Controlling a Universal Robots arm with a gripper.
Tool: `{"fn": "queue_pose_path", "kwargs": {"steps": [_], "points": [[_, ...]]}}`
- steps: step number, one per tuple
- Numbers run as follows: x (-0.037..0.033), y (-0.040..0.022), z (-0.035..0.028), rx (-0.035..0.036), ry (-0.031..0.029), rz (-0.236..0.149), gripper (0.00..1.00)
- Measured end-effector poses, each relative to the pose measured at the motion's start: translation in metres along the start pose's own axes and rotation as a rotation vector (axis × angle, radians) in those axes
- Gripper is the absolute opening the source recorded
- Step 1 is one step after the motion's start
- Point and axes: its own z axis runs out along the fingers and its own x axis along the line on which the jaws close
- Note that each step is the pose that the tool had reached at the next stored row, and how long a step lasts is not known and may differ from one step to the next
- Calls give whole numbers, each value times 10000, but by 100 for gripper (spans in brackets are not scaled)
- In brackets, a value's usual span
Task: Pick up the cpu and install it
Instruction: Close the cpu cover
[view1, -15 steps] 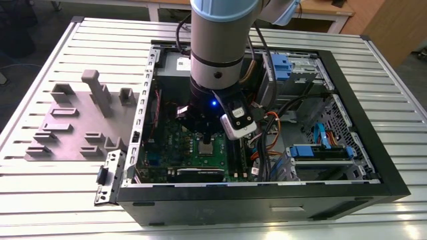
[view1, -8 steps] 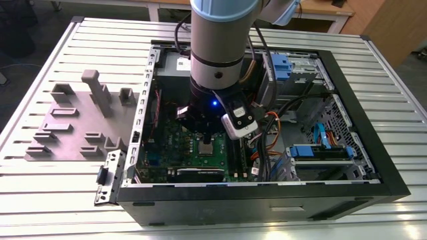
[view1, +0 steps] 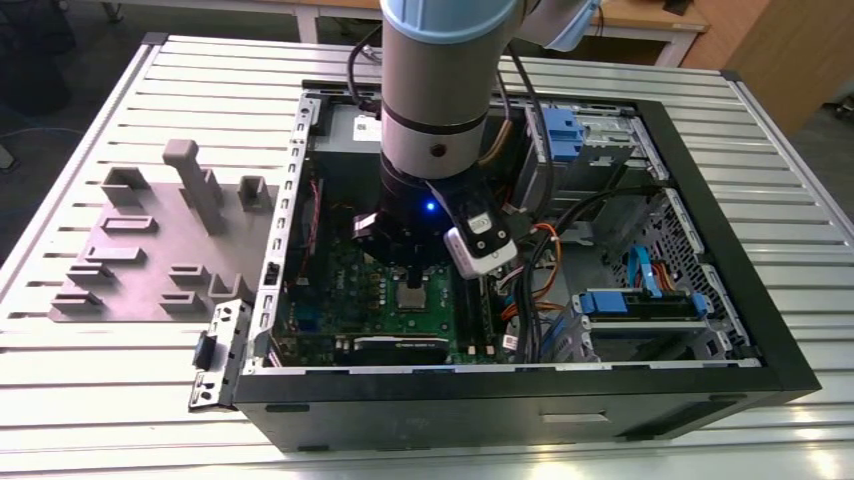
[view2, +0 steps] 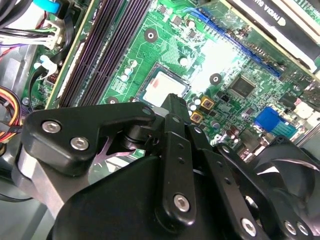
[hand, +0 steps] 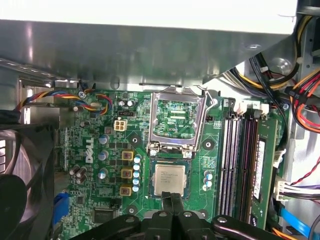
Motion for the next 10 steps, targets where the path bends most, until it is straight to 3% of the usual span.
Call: {"fn": "queue_pose_path", "kwargs": {"steps": [5,10], "points": [[-5,0,0,2,-12,-196,11],[-5,-1,0,7,-42,-706,11]]}}
